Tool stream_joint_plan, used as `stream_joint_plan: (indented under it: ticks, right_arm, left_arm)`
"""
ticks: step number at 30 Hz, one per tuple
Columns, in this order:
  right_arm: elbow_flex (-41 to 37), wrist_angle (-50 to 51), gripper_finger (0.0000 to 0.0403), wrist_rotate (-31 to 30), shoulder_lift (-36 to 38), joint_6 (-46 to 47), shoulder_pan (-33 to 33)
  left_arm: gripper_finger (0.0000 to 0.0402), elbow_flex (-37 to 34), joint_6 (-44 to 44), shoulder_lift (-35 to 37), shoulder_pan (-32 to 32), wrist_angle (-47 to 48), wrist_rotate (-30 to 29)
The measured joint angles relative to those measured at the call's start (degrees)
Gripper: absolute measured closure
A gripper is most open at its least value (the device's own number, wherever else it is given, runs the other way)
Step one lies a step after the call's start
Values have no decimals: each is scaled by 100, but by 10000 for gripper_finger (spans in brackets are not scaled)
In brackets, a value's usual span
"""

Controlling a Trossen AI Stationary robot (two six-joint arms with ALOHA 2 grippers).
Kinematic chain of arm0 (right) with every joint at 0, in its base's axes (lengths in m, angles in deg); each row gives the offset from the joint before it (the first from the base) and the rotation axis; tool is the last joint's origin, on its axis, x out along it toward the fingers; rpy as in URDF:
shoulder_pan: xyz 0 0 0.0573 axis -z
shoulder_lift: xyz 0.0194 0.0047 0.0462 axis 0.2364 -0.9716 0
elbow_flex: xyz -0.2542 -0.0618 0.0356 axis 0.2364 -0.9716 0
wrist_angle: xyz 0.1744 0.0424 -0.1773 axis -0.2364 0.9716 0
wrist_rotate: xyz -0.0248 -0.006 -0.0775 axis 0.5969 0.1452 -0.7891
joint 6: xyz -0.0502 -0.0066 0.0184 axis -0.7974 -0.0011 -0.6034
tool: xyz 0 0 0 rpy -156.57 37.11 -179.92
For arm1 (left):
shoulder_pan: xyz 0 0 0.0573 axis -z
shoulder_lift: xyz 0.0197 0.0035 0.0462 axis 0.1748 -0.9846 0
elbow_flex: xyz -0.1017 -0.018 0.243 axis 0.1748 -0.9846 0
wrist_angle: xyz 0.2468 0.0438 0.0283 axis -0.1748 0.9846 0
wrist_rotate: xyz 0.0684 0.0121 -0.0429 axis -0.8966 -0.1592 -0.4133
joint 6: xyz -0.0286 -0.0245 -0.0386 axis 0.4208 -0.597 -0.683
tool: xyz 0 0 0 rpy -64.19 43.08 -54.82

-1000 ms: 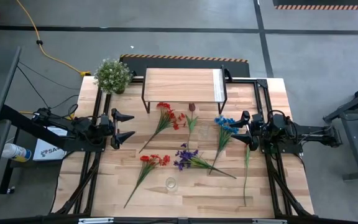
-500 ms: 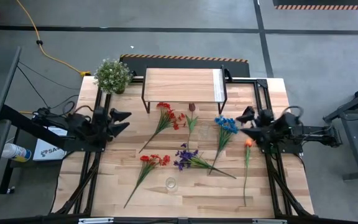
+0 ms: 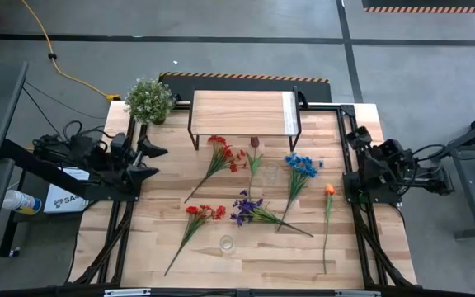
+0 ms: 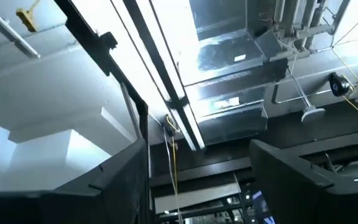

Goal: Pick and place flowers into a vace then onto a shelf
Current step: Put the top orange flowers into the bottom transparent vase

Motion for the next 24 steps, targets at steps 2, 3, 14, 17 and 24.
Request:
stream_joint_plan:
  ticks: [2,3,14,17,24]
  right_arm:
    - [69,-38,132,-2,4,-29,0]
    - [106,-46,131,-5,4,-38,0]
    - [772,560,130,-1334,4,-1152,-1]
    - [1127,1108,131,-1560,-102,-1402,1]
    - [2302,2438,132,-1564,-835,-1602,1]
  left_arm:
    - [5,578,-1,-547,-2,488,-5]
    - [5,899,-7,-822,0,765,-10]
    - [5,3854,-166,-3197,0,3138,-21]
    - [5,4194,-164,-3630,-1,3225,178]
    - [5,4405,346,-4298,0,3392,632]
